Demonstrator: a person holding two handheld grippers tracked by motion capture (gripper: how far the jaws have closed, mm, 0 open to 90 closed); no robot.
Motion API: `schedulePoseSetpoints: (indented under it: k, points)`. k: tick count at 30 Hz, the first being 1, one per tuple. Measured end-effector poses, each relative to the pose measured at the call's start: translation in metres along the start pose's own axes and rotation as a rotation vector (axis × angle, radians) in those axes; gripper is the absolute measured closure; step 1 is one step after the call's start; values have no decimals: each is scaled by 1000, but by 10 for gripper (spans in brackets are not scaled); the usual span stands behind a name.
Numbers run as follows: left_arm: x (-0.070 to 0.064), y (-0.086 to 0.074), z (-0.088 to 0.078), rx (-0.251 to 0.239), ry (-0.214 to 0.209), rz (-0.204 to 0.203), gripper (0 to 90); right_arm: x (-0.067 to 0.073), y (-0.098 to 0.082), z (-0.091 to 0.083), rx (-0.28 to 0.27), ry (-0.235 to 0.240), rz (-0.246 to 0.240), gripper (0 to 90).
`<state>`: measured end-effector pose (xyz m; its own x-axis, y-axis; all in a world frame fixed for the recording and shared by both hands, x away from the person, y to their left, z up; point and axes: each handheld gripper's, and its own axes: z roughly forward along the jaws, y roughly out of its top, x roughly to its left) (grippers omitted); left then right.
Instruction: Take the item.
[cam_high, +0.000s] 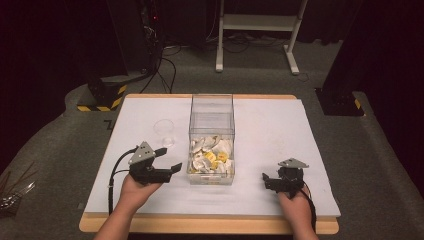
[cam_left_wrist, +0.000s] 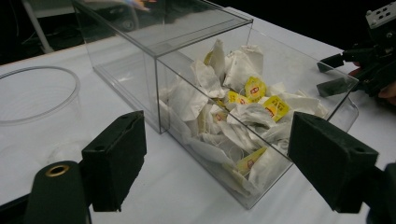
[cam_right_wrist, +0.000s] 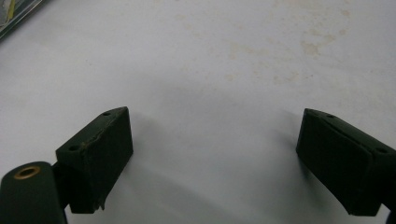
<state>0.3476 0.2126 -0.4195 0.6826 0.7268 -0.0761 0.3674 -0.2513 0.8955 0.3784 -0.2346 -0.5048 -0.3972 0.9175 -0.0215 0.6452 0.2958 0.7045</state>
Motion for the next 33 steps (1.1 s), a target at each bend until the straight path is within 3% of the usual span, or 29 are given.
schedulePoseSetpoints:
  k: [26, 33]
  points:
    - [-20, 25, 36, 58, -87, 59, 280, 0, 0, 0, 0, 0, 0, 109]
    - [-22, 28, 52, 116, -98, 64, 327, 0, 0, 0, 0, 0, 0, 109]
